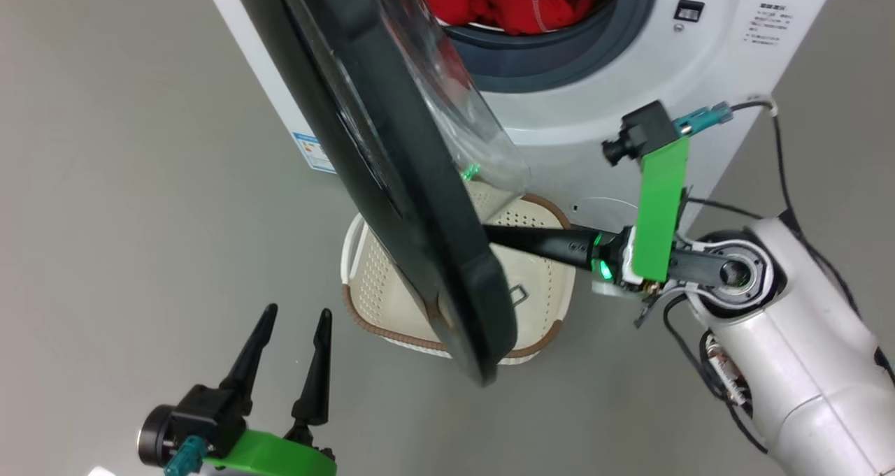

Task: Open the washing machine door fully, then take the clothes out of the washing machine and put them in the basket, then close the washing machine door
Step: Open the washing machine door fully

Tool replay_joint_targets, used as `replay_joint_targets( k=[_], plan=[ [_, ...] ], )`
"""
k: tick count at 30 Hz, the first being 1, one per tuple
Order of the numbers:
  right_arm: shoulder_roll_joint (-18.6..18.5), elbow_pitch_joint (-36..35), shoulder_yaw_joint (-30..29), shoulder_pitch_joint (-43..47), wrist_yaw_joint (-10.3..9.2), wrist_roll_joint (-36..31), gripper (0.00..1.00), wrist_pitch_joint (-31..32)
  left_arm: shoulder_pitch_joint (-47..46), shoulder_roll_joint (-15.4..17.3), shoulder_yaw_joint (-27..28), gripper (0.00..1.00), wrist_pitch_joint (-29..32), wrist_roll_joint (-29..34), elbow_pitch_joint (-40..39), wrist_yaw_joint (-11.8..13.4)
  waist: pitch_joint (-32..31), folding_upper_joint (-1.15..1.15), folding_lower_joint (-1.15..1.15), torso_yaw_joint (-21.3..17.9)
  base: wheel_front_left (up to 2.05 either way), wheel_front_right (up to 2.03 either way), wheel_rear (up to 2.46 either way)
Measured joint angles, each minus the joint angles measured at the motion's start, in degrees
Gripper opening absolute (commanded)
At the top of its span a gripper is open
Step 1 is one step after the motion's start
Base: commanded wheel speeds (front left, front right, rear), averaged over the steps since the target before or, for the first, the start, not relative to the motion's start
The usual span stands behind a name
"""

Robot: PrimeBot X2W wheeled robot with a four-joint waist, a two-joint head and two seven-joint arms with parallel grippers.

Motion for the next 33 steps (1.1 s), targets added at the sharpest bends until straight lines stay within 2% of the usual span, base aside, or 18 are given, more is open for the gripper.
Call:
replay_joint_targets(
  k=[18,33],
  plan=[
    [5.3,-0.9,2.5,3.4,0.00,-0.8,0.00,1.5,1.6,0.0,1.5,1.00,0.0,0.0,0.9,0.8,-1.9,0.00,0.00,5.3,0.00,0.00,0.00],
    [7.4,-0.6,3.9,3.4,0.00,-1.4,0.00,1.9,1.9,0.0,2.2,1.00,0.0,0.0,1.1,1.2,-1.6,0.00,0.00,8.5,0.00,0.00,0.00]
  ],
)
